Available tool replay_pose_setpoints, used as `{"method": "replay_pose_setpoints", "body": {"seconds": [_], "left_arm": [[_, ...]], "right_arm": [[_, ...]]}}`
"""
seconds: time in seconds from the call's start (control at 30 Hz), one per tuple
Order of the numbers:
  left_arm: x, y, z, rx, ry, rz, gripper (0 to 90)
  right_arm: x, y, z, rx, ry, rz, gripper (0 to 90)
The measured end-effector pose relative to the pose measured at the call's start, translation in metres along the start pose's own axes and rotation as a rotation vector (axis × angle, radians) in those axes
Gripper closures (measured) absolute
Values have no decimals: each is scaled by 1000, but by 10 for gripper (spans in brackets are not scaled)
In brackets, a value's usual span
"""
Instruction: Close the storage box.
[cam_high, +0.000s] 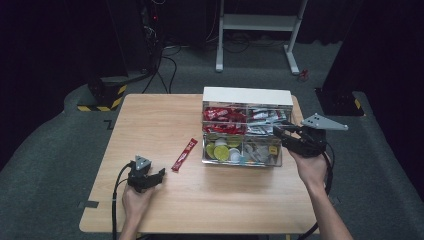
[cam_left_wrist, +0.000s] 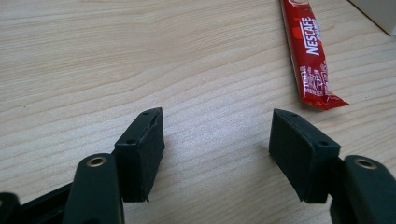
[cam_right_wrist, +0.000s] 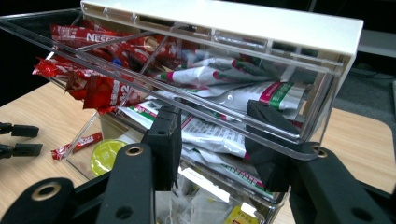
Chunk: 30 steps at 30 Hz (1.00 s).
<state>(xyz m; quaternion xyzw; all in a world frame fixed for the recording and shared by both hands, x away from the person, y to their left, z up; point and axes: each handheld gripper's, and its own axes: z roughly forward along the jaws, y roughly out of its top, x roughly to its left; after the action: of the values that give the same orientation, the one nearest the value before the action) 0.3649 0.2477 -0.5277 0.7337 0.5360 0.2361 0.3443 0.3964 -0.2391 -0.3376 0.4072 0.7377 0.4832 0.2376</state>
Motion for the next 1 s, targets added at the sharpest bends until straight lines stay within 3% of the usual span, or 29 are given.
{"method": "replay_pose_setpoints", "body": {"seconds": [0.37, 0.47, 1.0], "left_arm": [[0, 0, 0, -3, -1, -4, 359], [0, 0, 0, -4, -2, -7, 359], [1, 0, 0, -3, -4, -9, 358]], "right_arm": [[-9, -15, -7, -3, -11, 38, 540], [-7, -17, -9, -8, -34, 13, 533], [-4, -22, -22, -25, -59, -8, 517]]}}
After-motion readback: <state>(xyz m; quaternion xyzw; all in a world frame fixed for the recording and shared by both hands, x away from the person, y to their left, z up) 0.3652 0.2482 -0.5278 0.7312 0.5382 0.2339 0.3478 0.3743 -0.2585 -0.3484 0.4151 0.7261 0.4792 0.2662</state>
